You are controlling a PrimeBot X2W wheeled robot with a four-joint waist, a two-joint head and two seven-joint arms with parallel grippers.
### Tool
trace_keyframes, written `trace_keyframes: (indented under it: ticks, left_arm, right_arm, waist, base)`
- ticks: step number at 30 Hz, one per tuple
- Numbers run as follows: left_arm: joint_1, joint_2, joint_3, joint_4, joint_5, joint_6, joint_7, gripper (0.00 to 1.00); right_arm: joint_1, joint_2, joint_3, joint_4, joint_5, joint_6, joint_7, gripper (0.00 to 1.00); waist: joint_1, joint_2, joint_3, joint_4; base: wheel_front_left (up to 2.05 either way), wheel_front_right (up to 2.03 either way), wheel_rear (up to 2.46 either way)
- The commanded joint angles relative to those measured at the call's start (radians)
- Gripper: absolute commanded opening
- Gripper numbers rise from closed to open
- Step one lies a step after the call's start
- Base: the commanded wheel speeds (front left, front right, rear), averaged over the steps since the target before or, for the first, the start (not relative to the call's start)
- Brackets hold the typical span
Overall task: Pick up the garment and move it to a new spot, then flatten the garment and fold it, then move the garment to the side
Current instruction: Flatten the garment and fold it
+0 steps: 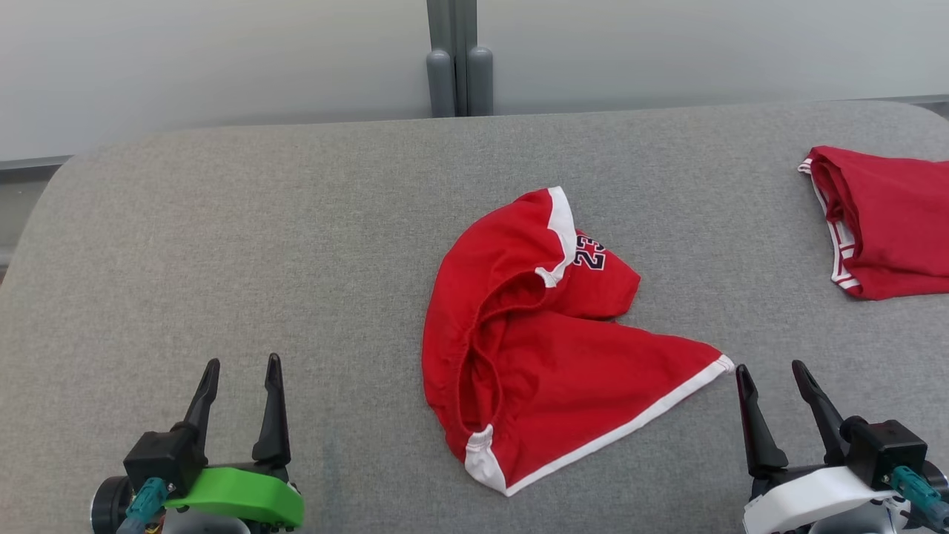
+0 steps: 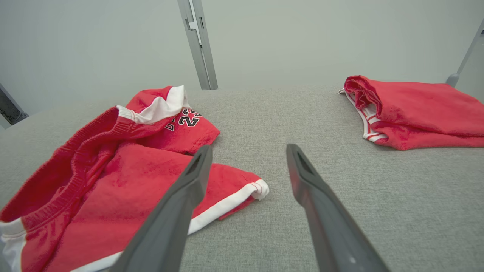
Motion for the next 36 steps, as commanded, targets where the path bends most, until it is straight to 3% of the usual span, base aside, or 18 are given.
trace_keyframes:
  ticks: [1,14,36]
  left_arm:
    - [0.015,0.002,0.006,-0.003,0.012,-0.005,-0.003,1.0]
    - [0.022,0.002,0.007,-0.014,0.023,-0.006,-0.003,1.0]
    - [0.05,0.002,0.037,-0.036,0.052,-0.01,-0.003,1.0]
  right_arm:
    - [-0.011,0.008,-0.008,-0.008,-0.011,-0.002,-0.008,1.0]
    - [-0.006,0.04,-0.024,-0.021,-0.025,-0.002,-0.02,1.0]
    - [0.024,0.033,-0.04,-0.093,-0.005,-0.002,-0.02,1.0]
  waist:
    - [0.0,-0.0001,-0.01,-0.006]
    - [0.0,-0.0001,-0.03,-0.009]
    - [0.0,-0.0001,-0.063,-0.022]
  base:
    - [0.0,0.0,0.0]
    - [0.0,0.0,0.0]
    - [0.0,0.0,0.0]
